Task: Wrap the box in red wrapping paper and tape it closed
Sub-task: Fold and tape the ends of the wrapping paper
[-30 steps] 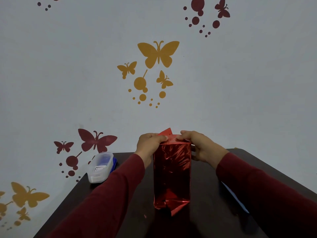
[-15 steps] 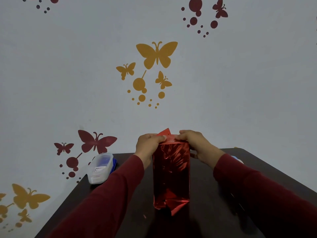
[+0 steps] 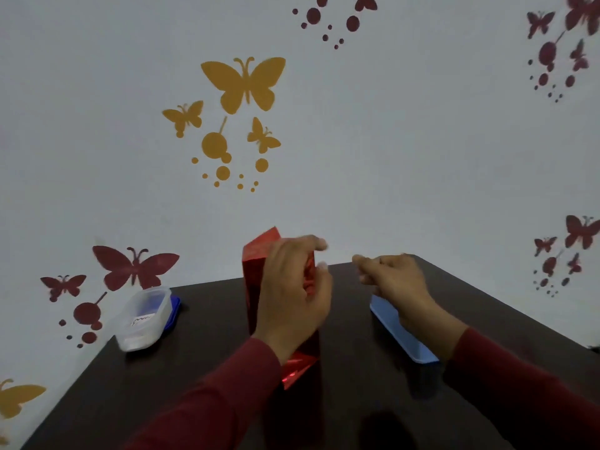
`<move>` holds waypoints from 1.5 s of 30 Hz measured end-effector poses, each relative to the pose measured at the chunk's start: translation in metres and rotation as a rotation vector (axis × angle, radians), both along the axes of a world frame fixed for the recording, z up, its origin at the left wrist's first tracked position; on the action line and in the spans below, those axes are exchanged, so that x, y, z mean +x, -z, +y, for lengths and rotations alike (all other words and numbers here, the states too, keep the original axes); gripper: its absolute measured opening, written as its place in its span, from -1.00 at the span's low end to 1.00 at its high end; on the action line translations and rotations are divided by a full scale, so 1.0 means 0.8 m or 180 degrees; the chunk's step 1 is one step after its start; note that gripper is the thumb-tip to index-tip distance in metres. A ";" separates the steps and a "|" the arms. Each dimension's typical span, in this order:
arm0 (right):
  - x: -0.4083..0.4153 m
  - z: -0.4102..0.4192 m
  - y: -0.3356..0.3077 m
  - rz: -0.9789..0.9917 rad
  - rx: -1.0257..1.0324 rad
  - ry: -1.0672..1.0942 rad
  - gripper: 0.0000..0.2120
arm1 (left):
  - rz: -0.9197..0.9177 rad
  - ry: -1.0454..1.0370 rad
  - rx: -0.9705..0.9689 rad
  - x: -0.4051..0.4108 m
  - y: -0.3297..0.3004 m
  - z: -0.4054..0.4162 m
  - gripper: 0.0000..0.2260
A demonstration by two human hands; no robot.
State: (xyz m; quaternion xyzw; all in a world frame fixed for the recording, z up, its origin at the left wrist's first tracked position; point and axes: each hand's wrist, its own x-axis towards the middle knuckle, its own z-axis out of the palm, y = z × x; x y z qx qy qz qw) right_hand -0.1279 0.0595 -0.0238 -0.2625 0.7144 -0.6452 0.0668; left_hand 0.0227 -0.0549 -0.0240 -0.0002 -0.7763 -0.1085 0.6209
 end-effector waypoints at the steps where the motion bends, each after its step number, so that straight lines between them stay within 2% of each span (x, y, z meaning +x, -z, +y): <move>1: -0.005 0.019 0.009 0.0208 0.0118 0.0151 -0.59 | -0.0215 0.0185 -0.0172 -0.013 0.015 0.014 -0.75; 3: -0.020 0.048 0.022 0.0592 0.0429 0.0520 -0.55 | -0.0786 0.0497 -0.0229 -0.040 0.047 0.035 -0.68; 6: -0.047 0.079 0.031 0.0808 0.0997 0.0941 -0.80 | -0.1557 0.0798 0.0107 -0.082 0.083 0.053 -0.44; 8: -0.066 0.095 0.041 0.0665 0.1351 0.0974 -0.82 | -0.1840 0.0951 0.0406 -0.111 0.097 0.066 -0.30; 10: -0.082 0.102 0.049 0.0234 0.1402 0.0885 -0.70 | -0.2039 0.1023 0.0789 -0.136 0.108 0.072 -0.17; 14: -0.087 0.097 0.047 -0.1375 0.1000 0.0181 -0.65 | -0.2081 0.0943 0.1191 -0.172 0.128 0.064 0.00; 20: -0.106 0.078 0.037 -0.1798 0.1406 -0.0168 -0.69 | -0.2091 0.0961 0.1172 -0.168 0.145 0.042 0.05; 24: -0.113 0.077 0.031 -0.2062 0.1095 -0.0288 -0.75 | -0.2049 0.1012 0.1183 -0.170 0.147 0.041 0.04; 27: -0.105 0.080 0.026 -0.2359 0.0481 -0.0379 -0.87 | -0.2062 0.1027 0.1210 -0.172 0.148 0.043 0.04; 30: -0.093 0.085 0.035 -0.2304 -0.0017 -0.0265 -0.81 | -0.2041 0.1041 0.1243 -0.172 0.151 0.042 0.04; 32: -0.083 0.088 0.049 -0.2094 -0.0191 -0.0197 -0.88 | -0.2061 0.1048 0.1263 -0.173 0.152 0.042 0.04; 36: -0.072 0.097 0.074 -0.1734 -0.0439 0.0028 -0.81 | -0.2098 0.0994 0.1275 -0.177 0.156 0.039 0.02; 41: -0.061 0.110 0.085 -0.1565 -0.0337 -0.0020 -0.81 | -0.2036 0.0971 0.1304 -0.179 0.156 0.039 -0.09; 45: -0.061 0.115 0.095 -0.1229 -0.0197 -0.0109 -0.86 | -0.2050 0.1033 0.1319 -0.175 0.156 0.039 -0.04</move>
